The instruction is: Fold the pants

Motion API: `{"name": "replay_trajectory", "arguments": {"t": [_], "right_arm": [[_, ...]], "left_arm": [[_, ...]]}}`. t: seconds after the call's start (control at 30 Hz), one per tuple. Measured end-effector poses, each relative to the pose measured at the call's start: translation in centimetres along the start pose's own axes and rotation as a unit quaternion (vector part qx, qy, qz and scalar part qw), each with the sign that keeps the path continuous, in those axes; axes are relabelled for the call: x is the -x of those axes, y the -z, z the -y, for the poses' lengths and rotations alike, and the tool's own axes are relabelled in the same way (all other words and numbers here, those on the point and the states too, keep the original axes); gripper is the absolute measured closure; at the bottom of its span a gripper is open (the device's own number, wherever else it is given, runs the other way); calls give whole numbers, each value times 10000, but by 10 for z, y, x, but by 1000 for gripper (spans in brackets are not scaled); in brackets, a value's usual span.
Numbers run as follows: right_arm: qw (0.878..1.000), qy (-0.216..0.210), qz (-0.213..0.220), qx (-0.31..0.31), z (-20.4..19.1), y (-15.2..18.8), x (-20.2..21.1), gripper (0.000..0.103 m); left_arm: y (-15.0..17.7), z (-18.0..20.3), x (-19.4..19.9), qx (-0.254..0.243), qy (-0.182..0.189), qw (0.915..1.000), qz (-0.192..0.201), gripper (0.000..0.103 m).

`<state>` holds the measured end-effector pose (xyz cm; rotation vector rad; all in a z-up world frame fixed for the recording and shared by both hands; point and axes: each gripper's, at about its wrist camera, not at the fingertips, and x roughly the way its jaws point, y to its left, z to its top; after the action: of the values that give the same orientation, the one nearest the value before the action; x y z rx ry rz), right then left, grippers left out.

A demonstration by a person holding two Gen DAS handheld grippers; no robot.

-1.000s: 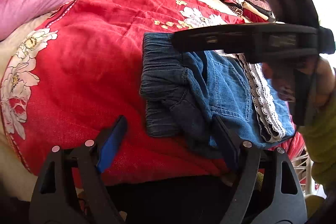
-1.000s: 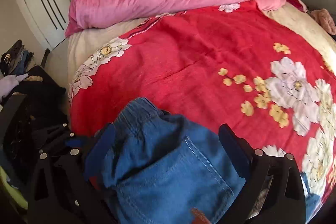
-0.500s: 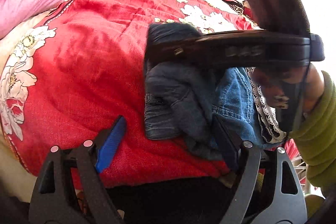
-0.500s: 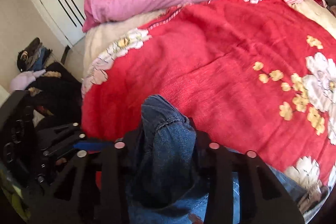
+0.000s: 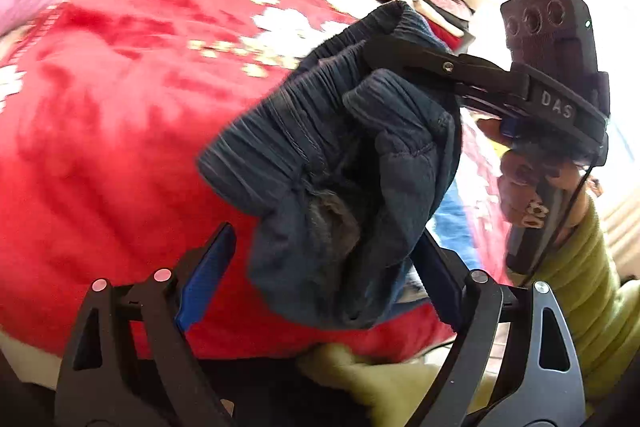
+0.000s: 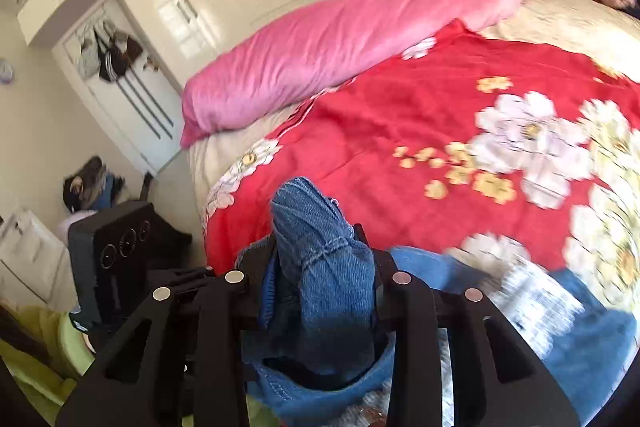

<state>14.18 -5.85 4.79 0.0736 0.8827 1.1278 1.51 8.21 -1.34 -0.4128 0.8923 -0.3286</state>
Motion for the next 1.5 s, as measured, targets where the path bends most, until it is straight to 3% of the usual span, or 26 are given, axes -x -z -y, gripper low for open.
{"name": "replay_trajectory", "arguments": {"t": [0.13,0.17,0.27,0.4,0.6,0.63,0.67,0.77,0.8,0.83,0.9,0.97,1.03,1.13,1.2,1.27,1.37,1.47,1.5], "right_arm": [[9994,70,301,-177,19,9,33,71],[9989,119,388,-241,23,13,41,66],[9934,611,685,-694,45,37,71,20],[9756,1155,940,-1610,79,88,110,19],[9677,968,981,-2111,83,120,115,18],[9690,881,924,-2115,82,120,111,17],[9690,945,837,-2123,81,120,108,4],[9682,1389,510,-2018,75,118,88,9],[9712,1368,444,-1902,72,117,82,50],[9738,1423,381,-1734,66,114,77,61],[9777,1321,578,-1528,57,106,83,72],[9795,1268,710,-1394,53,100,92,72],[9763,1531,608,-1404,60,102,94,72],[9622,2306,144,-1440,71,114,83,56],[9592,2357,251,-1544,72,119,88,41],[9573,2388,431,-1571,67,122,102,41],[9539,2561,656,-1418,56,124,128,36],[9543,2621,775,-1205,36,132,151,22],[9547,2646,805,-1099,28,136,157,22]], "left_arm": [[-6,32,-21,-229,271,9992,-204,23],[-7,40,-25,-305,324,9988,-208,23],[-5,66,-39,-600,552,9962,-304,23],[11,90,-59,-1047,674,9904,-601,23],[21,102,-70,-1354,569,9863,-750,20],[22,102,-71,-1410,539,9857,-745,19],[22,105,-74,-1459,521,9851,-753,17],[25,109,-77,-1556,417,9839,-772,17],[24,108,-77,-1554,396,9839,-785,17],[25,108,-76,-1554,375,9840,-791,17],[26,110,-73,-1598,355,9835,-764,17],[26,111,-76,-1627,348,9832,-746,16],[29,112,-76,-1629,344,9832,-743,16],[31,112,-75,-1649,337,9827,-778,16],[29,113,-69,-1632,350,9831,-755,15],[27,113,-61,-1638,313,9838,-662,10],[20,112,-43,-1680,133,9850,-369,10],[10,106,-31,-1696,-294,9850,-89,10],[6,104,-28,-1698,-466,9844,-8,10]]}}
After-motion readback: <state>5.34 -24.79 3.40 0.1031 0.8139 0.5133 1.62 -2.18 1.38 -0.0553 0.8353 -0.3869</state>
